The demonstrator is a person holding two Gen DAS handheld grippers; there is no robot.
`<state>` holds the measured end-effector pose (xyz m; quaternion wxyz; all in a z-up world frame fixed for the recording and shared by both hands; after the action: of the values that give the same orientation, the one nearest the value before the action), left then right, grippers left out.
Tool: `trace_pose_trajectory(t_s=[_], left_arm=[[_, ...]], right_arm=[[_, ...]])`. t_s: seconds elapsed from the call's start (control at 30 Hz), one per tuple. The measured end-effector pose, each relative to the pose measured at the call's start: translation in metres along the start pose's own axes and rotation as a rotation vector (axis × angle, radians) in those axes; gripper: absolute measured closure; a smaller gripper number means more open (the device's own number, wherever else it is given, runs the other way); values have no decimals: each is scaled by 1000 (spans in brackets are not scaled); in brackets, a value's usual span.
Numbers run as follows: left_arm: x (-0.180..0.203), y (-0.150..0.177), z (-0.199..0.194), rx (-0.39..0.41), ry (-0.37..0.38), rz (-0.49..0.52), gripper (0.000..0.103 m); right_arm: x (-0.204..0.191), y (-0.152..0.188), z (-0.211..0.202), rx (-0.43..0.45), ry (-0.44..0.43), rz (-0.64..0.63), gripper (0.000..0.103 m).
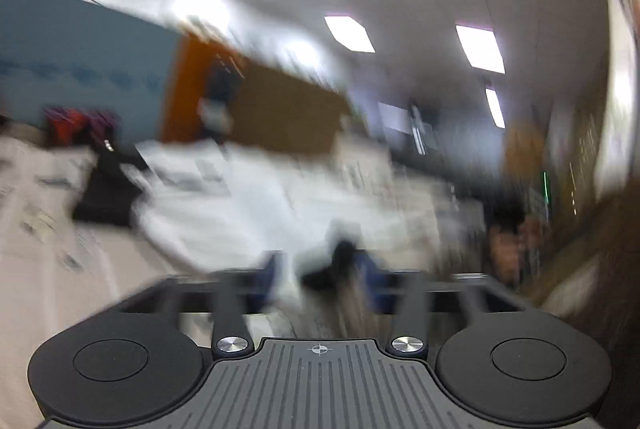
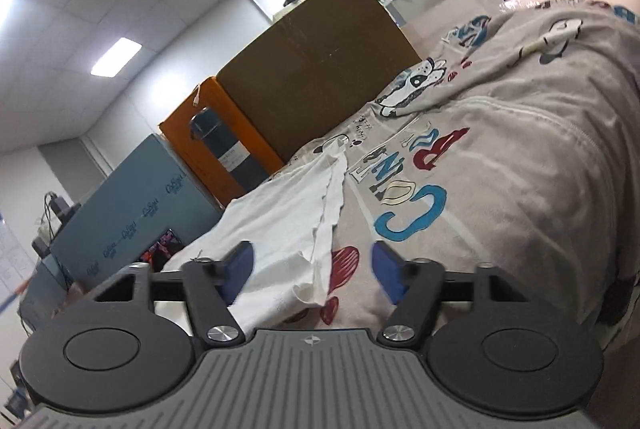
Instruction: Fold clothes
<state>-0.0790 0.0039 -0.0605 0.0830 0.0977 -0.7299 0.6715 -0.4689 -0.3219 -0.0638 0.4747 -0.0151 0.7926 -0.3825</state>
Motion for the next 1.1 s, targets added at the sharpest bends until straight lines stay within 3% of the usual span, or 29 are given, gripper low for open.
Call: trace_pose_trajectory(t_s=[0.1,0.23,0.33,0.37,0.4,0.53,0.57,0.6,0.67,0.77,0.9,1.0,1.03,1.07,1.1], left_arm=[[-48,-19,16,-5,-154,-203,16],[-102,-23,48,-105,-372,-282,21],[-137,-17,68,-168,-437,-349,46],[-146,-14,78,-193,-441,-370,59],[-150,-10,84,-219,-448,-367,65],[-153,-7,100,-260,-471,-295,85],[-151,-8,103,-263,-474,-269,97],[-149,-10,105,-265,-478,-244,99],[-145,-14,107,-266,-487,-199,100],[-141,-20,104,-271,-504,-142,100],[-144,-12,113,-375,-528,-97,99],[-144,-20,110,-387,-550,-58,88],[-144,-24,108,-385,-555,-41,85],[-143,-32,107,-378,-568,-12,73],[-142,-40,106,-371,-582,17,54]], right_arm=[[0,0,3,-63,-15,82,30],[-1,3,13,-156,-20,175,30],[-5,10,25,-224,-17,203,33],[-8,13,30,-243,-13,195,39],[-12,17,34,-258,-4,169,43],[-18,28,48,-272,62,69,95],[-19,30,49,-263,75,49,97],[-21,27,44,-235,53,39,97],[-25,21,32,-179,18,17,97],[-24,8,11,-106,58,-35,98],[-12,18,13,-167,121,-81,98],[-8,25,19,-207,151,-151,97],[-9,18,17,-190,163,-173,86],[-9,11,16,-174,174,-196,63],[-9,3,16,-154,186,-214,48]])
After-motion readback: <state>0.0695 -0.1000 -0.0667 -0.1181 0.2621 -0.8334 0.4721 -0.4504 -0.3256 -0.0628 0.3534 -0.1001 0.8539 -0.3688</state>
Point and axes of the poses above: each gripper's, at about its wrist camera, not at the fingertips, and z roughly the way its jaws point, x to its right, y to its underside, the point moved 7 cm from there along z, roughly the way its jaws point, and after that the axes turned 8 degrees about z, right-handed, at the moved point
